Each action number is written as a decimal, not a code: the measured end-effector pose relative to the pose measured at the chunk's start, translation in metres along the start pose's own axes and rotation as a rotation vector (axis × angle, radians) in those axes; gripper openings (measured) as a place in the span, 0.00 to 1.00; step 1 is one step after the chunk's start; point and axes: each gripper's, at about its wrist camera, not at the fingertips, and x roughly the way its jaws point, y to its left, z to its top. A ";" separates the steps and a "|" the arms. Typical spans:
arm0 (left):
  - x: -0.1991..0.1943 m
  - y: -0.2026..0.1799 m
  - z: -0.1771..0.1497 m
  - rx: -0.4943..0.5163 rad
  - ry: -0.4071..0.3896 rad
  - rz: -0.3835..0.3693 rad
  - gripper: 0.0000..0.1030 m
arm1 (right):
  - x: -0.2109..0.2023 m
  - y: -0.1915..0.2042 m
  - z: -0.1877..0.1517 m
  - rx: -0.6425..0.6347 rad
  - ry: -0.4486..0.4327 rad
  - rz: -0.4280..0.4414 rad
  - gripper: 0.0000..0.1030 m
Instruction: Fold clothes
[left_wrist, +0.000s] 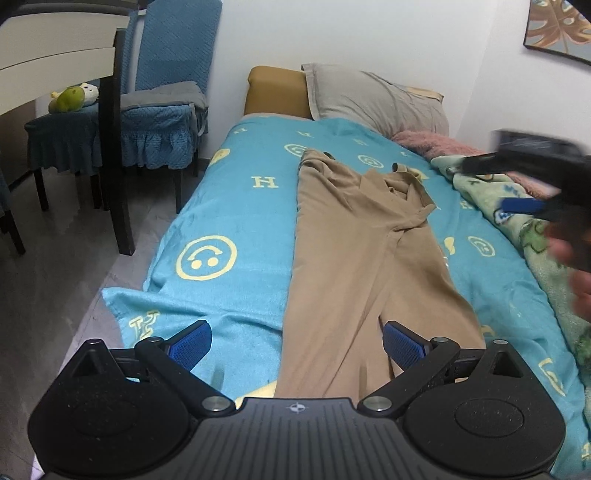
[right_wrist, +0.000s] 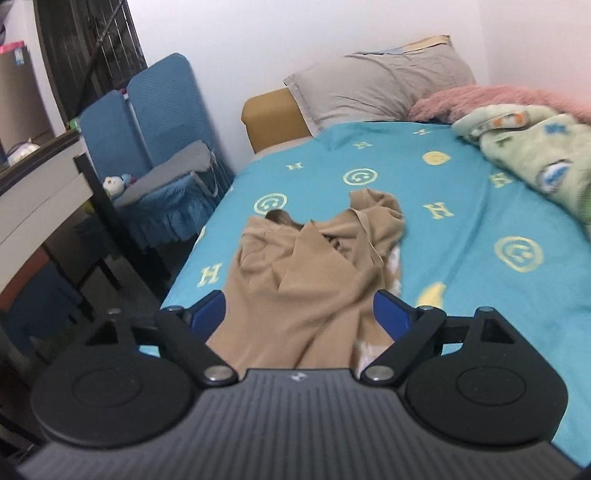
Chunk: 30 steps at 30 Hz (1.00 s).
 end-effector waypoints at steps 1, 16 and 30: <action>-0.003 0.000 -0.001 0.003 0.001 0.005 0.97 | -0.015 0.006 -0.001 -0.013 0.000 0.010 0.86; -0.066 -0.037 -0.027 0.117 -0.005 0.058 0.98 | -0.167 0.022 -0.099 -0.112 -0.088 0.008 0.86; -0.048 -0.020 -0.029 0.031 0.158 0.112 0.98 | -0.150 -0.009 -0.108 -0.007 -0.015 -0.011 0.86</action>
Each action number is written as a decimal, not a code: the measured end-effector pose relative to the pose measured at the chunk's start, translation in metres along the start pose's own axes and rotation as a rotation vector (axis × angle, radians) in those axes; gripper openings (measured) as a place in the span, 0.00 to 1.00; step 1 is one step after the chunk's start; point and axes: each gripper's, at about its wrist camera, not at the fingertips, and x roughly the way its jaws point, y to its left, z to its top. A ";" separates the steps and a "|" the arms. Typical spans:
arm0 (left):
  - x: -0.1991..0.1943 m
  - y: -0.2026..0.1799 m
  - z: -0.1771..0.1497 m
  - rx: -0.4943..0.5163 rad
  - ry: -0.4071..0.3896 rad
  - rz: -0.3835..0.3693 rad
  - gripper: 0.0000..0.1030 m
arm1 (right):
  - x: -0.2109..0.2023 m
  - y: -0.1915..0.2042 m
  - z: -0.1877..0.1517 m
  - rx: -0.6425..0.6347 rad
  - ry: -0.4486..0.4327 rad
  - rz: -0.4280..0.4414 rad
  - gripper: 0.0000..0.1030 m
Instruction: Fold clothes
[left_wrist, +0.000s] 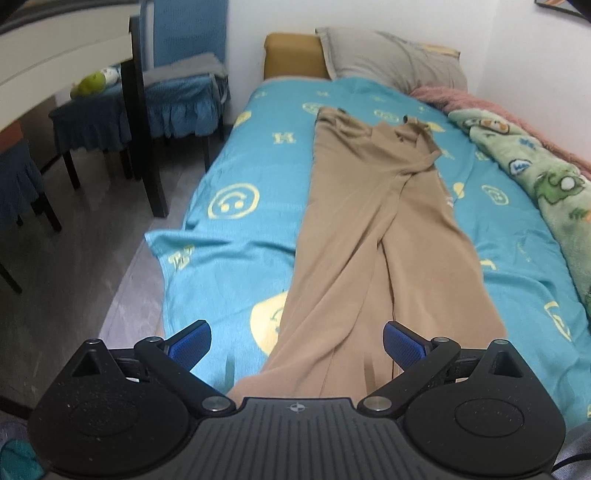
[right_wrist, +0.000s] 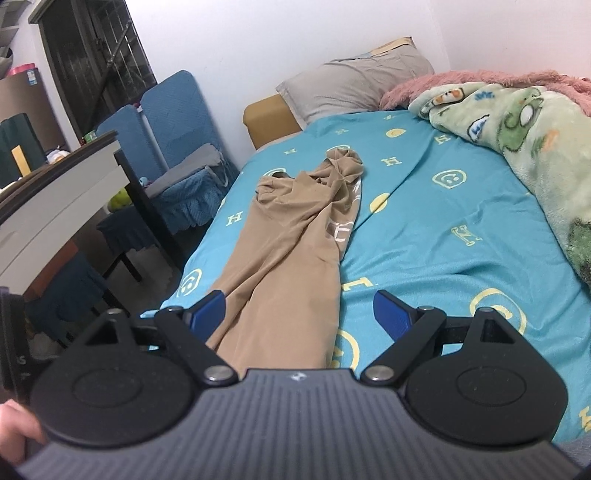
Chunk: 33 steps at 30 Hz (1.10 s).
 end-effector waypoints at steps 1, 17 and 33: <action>0.001 0.002 0.000 -0.009 0.017 -0.007 0.98 | 0.001 0.000 0.000 0.003 0.003 0.001 0.86; 0.014 0.021 -0.007 -0.061 0.318 -0.024 0.76 | 0.009 -0.033 0.004 0.201 0.054 0.016 0.86; 0.038 0.053 -0.008 -0.303 0.368 -0.014 0.48 | 0.014 -0.041 0.001 0.252 0.080 0.012 0.86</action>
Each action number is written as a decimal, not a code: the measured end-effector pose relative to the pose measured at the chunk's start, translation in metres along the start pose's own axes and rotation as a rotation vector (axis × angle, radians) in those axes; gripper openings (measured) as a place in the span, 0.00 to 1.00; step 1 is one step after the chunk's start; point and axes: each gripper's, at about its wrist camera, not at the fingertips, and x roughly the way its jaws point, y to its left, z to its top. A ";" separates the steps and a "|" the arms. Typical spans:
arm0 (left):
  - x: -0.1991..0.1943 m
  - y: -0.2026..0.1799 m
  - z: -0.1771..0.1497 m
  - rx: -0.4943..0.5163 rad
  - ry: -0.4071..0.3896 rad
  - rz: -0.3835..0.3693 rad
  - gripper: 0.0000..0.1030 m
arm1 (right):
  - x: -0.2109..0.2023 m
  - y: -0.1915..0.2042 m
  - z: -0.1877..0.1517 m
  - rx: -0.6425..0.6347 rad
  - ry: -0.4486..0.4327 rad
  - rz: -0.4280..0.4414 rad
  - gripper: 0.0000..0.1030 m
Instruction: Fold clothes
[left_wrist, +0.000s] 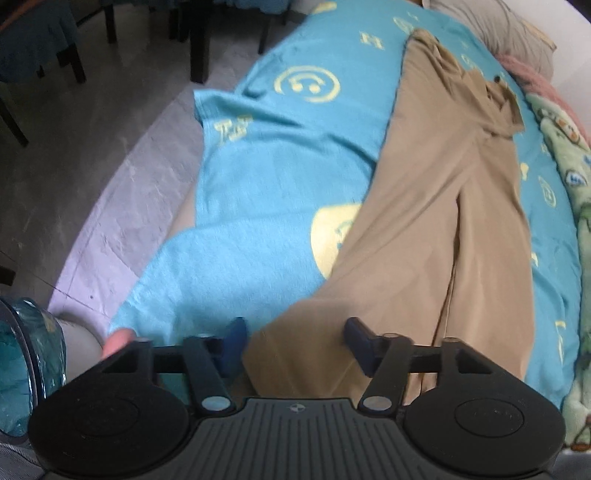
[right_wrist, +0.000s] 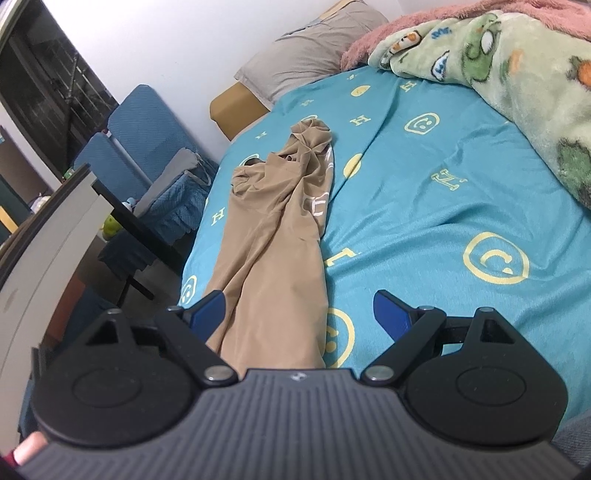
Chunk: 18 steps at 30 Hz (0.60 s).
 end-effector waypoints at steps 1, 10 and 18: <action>-0.001 -0.001 -0.003 0.005 -0.002 0.008 0.39 | 0.000 -0.001 0.000 0.010 0.001 0.000 0.86; -0.041 -0.036 -0.031 0.272 -0.196 0.076 0.09 | 0.000 -0.015 0.002 0.084 0.010 0.011 0.86; -0.071 -0.107 -0.095 0.790 -0.415 0.140 0.06 | 0.008 -0.012 0.000 0.066 0.053 0.016 0.86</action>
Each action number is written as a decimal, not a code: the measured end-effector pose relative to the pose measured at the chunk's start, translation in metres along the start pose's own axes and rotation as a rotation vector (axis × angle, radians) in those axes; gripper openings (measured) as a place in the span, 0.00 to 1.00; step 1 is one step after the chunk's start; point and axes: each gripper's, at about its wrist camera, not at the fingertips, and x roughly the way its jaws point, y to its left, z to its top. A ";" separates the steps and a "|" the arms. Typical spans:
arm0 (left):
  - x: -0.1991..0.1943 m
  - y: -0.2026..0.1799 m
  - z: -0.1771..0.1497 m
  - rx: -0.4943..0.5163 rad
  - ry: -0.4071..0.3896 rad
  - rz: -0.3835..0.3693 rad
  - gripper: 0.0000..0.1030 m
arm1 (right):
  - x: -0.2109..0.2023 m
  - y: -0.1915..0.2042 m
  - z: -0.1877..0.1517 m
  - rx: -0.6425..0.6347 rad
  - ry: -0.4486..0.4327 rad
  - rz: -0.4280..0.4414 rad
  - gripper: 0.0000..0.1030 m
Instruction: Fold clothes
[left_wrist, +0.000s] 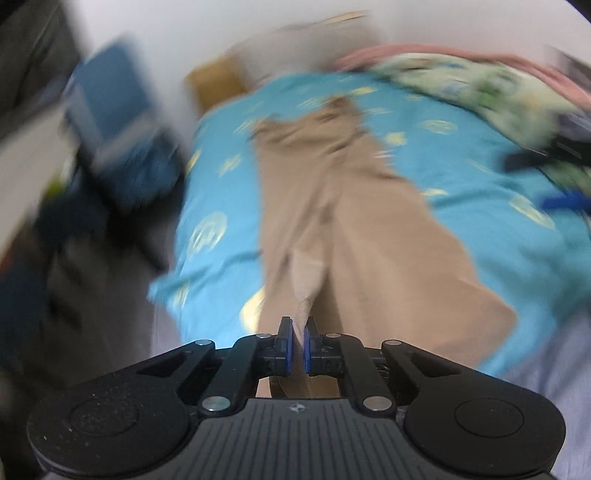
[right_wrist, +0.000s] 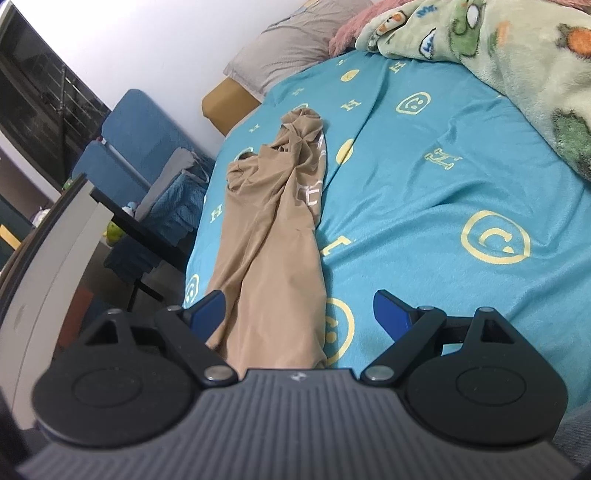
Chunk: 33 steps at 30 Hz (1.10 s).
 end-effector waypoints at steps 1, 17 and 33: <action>-0.006 -0.013 0.001 0.076 -0.030 -0.004 0.06 | 0.001 0.000 0.000 -0.003 0.006 0.000 0.86; 0.085 0.111 -0.034 -0.786 0.296 -0.390 0.71 | 0.039 -0.015 -0.012 0.106 0.259 0.063 0.85; 0.108 0.103 -0.035 -0.771 0.407 -0.372 0.52 | 0.077 0.001 -0.039 0.001 0.493 -0.002 0.57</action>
